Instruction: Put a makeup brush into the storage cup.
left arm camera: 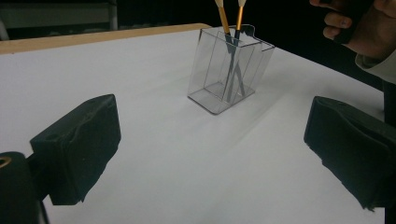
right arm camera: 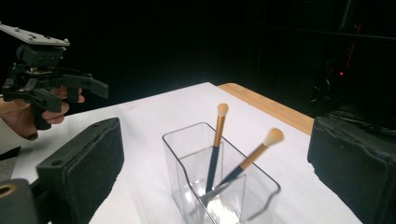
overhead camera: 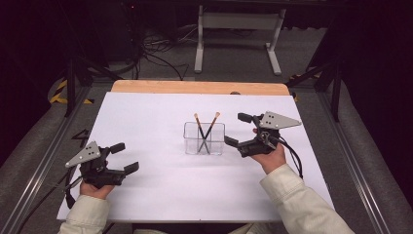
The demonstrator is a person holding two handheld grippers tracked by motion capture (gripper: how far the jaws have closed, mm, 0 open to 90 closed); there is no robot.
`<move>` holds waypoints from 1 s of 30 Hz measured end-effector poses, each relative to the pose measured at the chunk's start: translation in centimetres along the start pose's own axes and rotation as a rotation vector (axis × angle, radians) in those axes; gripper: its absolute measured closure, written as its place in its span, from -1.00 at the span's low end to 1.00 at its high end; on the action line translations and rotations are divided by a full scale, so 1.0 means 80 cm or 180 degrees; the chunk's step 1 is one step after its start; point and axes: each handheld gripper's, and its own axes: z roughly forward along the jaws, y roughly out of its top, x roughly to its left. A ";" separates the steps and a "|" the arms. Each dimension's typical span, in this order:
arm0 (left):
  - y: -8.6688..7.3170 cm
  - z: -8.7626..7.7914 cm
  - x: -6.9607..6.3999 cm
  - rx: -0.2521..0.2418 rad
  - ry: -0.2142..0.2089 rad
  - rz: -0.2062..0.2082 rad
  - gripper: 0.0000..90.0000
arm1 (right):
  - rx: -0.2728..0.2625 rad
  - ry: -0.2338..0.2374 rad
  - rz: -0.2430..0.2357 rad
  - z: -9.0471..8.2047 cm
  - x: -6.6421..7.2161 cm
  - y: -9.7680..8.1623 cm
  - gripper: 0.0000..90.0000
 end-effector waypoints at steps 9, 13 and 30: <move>0.003 0.000 -0.001 -0.0018 -0.0033 0.0017 -0.90 | 0.0043 0.0055 -0.0087 -0.031 -0.005 0.000 -0.99; 0.003 0.001 -0.002 -0.0012 -0.0047 0.0033 -0.91 | 0.0050 0.0010 -0.0097 -0.044 -0.008 -0.003 -0.99; 0.003 -0.012 -0.008 -0.0075 -0.0075 0.0097 -0.91 | 0.0163 -0.0218 0.0066 -0.094 -0.027 -0.031 -0.99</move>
